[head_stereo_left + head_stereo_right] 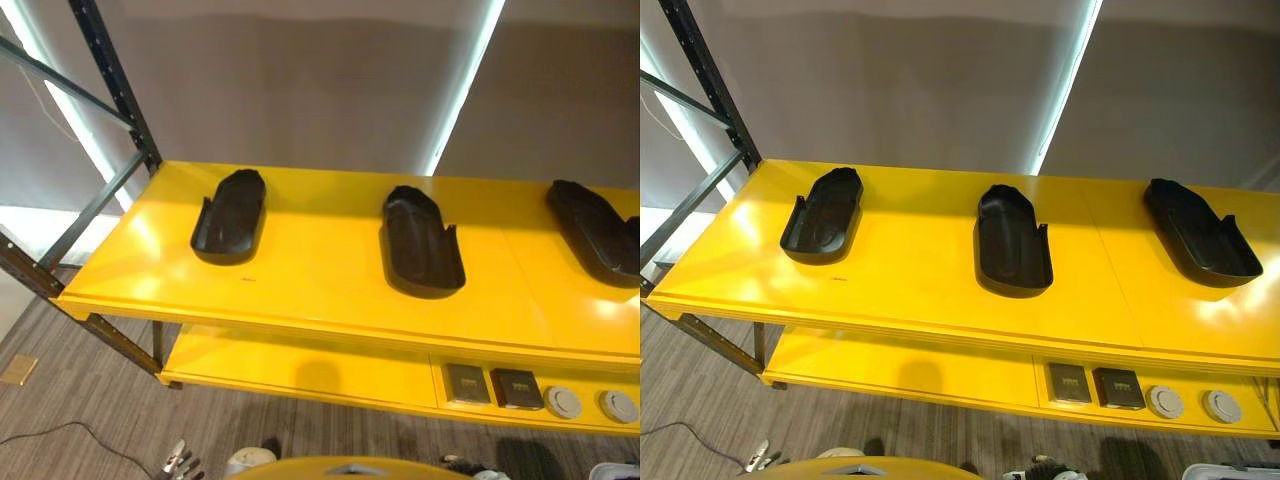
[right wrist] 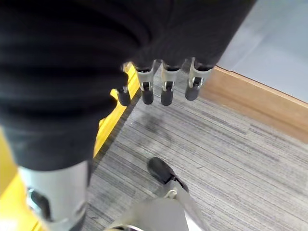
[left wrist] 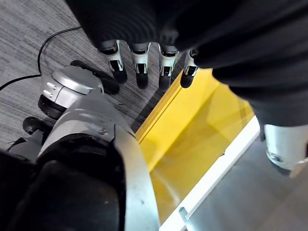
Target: Move parts from the plastic box to the shelf.
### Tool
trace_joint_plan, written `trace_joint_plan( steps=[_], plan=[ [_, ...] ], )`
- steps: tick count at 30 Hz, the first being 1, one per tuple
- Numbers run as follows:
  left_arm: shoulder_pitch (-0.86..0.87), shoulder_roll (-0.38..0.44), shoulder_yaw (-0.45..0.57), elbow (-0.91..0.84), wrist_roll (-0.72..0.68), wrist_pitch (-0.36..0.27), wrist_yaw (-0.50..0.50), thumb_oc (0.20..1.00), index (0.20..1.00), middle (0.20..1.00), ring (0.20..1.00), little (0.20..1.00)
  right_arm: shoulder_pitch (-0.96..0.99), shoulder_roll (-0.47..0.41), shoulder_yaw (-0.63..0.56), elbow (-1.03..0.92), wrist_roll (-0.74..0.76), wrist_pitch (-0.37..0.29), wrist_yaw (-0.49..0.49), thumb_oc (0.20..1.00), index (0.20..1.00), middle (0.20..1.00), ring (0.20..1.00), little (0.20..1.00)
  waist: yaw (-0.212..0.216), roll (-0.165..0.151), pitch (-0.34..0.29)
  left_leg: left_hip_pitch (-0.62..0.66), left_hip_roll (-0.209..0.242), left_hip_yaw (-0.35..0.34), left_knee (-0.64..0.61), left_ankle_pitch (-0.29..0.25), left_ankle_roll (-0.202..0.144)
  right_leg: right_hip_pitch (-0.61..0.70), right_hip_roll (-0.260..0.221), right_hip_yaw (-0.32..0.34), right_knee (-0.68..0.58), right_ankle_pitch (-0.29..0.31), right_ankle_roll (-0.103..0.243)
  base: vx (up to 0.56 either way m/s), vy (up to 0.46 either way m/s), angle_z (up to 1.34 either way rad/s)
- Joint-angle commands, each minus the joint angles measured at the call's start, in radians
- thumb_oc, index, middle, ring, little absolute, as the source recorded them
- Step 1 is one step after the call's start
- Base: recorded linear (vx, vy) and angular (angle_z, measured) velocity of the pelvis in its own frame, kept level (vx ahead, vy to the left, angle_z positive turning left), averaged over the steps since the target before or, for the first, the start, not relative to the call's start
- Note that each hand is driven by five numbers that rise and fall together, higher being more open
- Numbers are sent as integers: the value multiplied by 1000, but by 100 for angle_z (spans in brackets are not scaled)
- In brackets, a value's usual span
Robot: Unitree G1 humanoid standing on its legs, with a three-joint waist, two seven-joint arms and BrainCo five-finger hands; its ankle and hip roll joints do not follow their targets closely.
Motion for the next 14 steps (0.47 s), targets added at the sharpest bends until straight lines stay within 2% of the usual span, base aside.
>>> trace_joint_plan(
  steps=[1,5,8,14],
  plan=[
    [-113,-13,24,124,78,-131,51,1000,1000,1000,1000,1000,-51,-6,45,39,29,-12,-14,1000,1000,1000,1000,1000,-1,-37,24,0,-17,-2,55,-67,12,-18,-22,-12,11,24,57,0,0,0],
    [-152,-46,56,276,69,-170,74,1000,1000,1000,1000,1000,-50,11,51,57,27,-11,-19,1000,1000,1000,1000,1000,-7,-47,20,2,-16,1,53,-69,15,-19,-22,-9,11,24,57,0,0,0],
    [-174,-56,68,325,59,-205,106,1000,1000,1000,1000,1000,-49,21,53,66,31,-4,-23,1000,1000,1000,1000,1000,-14,-52,18,4,-15,4,52,-70,16,-19,-22,-5,10,24,57,0,0,0],
    [-219,-66,59,332,107,-253,184,1000,1000,1000,1000,1000,-40,37,58,79,30,0,-28,1000,1000,1000,1000,1000,-26,-58,19,2,-15,14,58,-75,17,-20,-27,-7,12,26,56,0,0,0]
  ],
)
